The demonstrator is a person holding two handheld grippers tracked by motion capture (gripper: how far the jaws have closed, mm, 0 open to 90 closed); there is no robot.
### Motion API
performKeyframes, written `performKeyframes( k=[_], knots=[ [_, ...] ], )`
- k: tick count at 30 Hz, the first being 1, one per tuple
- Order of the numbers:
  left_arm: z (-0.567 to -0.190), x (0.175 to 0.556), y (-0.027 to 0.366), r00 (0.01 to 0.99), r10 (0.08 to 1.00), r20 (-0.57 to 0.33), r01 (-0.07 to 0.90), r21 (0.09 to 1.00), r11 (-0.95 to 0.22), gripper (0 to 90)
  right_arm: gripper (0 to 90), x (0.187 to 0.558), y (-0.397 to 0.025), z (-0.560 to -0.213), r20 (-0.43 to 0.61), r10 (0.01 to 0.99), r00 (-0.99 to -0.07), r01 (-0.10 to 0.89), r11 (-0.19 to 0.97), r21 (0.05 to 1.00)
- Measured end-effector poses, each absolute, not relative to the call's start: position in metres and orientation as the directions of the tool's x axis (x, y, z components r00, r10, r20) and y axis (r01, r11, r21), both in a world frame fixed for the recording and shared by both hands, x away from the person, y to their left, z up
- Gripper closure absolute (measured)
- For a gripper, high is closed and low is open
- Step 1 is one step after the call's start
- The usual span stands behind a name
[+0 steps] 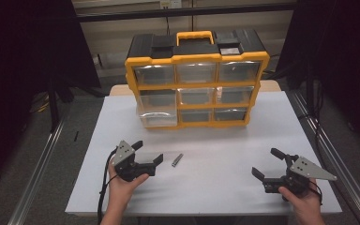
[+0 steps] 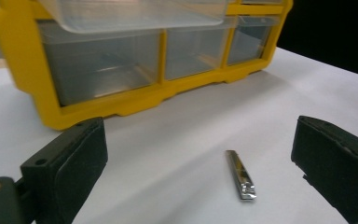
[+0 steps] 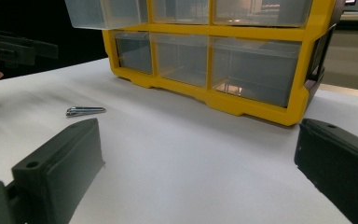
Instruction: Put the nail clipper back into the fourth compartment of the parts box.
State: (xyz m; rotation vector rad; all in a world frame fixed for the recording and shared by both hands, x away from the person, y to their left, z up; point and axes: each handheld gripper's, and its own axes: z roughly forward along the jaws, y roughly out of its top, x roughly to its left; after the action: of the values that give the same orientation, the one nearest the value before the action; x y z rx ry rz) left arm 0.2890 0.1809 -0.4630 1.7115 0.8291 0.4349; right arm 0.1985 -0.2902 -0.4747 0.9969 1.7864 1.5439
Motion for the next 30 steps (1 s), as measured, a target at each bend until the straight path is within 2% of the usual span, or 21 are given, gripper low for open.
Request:
performKeyframes(
  k=[9, 14, 19, 22, 24, 25, 26, 29, 30],
  knots=[
    [-0.464, 0.291, 0.163, 0.708, 0.694, -0.127, 0.343, 0.922, -0.182, 7.4, 0.4, 0.198, -0.290, -0.474, 0.043, 0.826, -0.561, 0.166, 0.062, 0.984],
    [-0.464, 0.293, 0.155, 0.721, 0.680, -0.132, 0.365, 0.907, -0.211, 12.7, 0.4, 0.198, -0.291, -0.474, 0.044, 0.830, -0.557, 0.164, 0.058, 0.985],
    [-0.466, 0.295, 0.149, 0.723, 0.678, -0.133, 0.397, 0.884, -0.249, 21.6, 0.4, 0.198, -0.290, -0.474, 0.045, 0.828, -0.559, 0.163, 0.057, 0.985],
    [-0.467, 0.296, 0.146, 0.729, 0.671, -0.136, 0.407, 0.874, -0.265, 30.6, 0.4, 0.198, -0.291, -0.474, 0.044, 0.828, -0.558, 0.164, 0.058, 0.985],
    [-0.467, 0.296, 0.143, 0.726, 0.679, -0.110, 0.405, 0.866, -0.292, 32.0, 0.4, 0.198, -0.291, -0.474, 0.046, 0.827, -0.560, 0.165, 0.056, 0.985],
    [-0.467, 0.297, 0.142, 0.730, 0.675, -0.102, 0.402, 0.864, -0.304, 37.4, 0.4, 0.198, -0.291, -0.474, 0.047, 0.829, -0.558, 0.166, 0.056, 0.985],
    [-0.466, 0.297, 0.140, 0.732, 0.675, -0.089, 0.403, 0.856, -0.325, 37.4, 0.4, 0.198, -0.291, -0.474, 0.047, 0.829, -0.558, 0.166, 0.056, 0.985],
    [-0.468, 0.299, 0.136, 0.722, 0.678, -0.134, 0.453, 0.833, -0.318, 43.9, 0.4, 0.198, -0.291, -0.474, 0.046, 0.830, -0.555, 0.163, 0.055, 0.985],
    [-0.470, 0.301, 0.133, 0.729, 0.667, -0.157, 0.479, 0.812, -0.332, 49.7, 0.4, 0.198, -0.291, -0.474, 0.043, 0.830, -0.556, 0.160, 0.056, 0.985]
  ],
)
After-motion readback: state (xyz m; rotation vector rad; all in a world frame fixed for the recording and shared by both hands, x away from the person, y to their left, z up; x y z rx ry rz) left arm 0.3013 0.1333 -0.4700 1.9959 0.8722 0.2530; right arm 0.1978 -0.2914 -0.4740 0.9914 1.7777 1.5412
